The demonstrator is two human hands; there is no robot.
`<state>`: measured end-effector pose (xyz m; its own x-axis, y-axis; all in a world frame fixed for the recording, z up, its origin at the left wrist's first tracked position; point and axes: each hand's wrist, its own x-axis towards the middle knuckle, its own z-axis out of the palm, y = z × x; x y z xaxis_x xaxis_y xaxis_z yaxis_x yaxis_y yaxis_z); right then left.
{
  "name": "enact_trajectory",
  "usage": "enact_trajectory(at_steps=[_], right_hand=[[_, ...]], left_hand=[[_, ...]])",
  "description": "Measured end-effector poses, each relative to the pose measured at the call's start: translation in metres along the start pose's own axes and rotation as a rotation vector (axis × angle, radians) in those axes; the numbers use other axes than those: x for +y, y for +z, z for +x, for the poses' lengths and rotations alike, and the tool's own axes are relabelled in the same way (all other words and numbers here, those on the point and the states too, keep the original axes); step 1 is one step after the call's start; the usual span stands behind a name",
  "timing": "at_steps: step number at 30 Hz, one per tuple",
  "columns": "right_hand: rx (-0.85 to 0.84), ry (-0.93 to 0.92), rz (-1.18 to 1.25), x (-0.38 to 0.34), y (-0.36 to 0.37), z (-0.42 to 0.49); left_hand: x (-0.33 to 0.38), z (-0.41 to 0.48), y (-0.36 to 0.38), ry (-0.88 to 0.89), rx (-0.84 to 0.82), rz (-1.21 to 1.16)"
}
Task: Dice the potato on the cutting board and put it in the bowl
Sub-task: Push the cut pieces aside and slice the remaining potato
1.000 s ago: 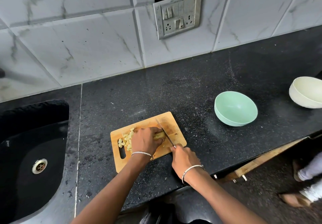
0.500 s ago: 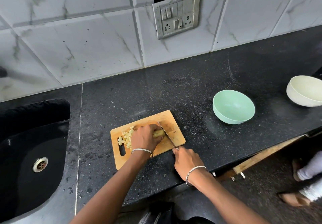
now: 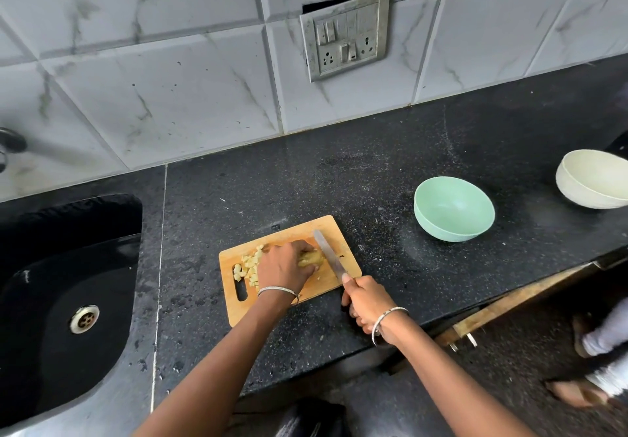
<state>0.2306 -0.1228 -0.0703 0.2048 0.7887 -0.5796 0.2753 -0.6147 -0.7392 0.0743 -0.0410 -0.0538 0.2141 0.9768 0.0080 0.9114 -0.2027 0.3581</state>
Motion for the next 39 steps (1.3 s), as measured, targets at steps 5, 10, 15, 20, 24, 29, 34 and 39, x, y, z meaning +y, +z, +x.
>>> enact_trajectory(at_steps=[5, 10, 15, 20, 24, 29, 34, 39], right_hand=[[-0.28, 0.263, 0.418, 0.002, -0.002, -0.003], [-0.463, 0.302, 0.607, 0.007, -0.014, 0.003], [-0.59, 0.261, 0.745, 0.008, -0.019, 0.002], [-0.578, 0.218, 0.802, 0.007, -0.031, -0.003], [-0.607, 0.261, 0.819, 0.013, -0.033, -0.001], [-0.638, 0.313, 0.807, 0.016, -0.026, 0.009], [-0.731, 0.344, 0.869, 0.015, -0.024, 0.01], [-0.788, 0.349, 0.943, 0.013, -0.026, 0.011]], left_hand=[[0.0, -0.001, 0.0, -0.001, -0.006, 0.009], [-0.001, -0.001, 0.0, 0.013, -0.011, 0.007], [-0.002, -0.002, 0.0, 0.021, 0.004, 0.012], [-0.003, 0.0, 0.0, 0.029, -0.02, -0.022], [0.0, 0.008, -0.003, 0.037, -0.07, -0.103], [0.013, 0.012, -0.009, 0.119, 0.038, -0.133], [0.026, 0.018, -0.018, 0.237, -0.086, 0.096], [0.032, 0.024, -0.022, 0.316, -0.242, 0.209]])
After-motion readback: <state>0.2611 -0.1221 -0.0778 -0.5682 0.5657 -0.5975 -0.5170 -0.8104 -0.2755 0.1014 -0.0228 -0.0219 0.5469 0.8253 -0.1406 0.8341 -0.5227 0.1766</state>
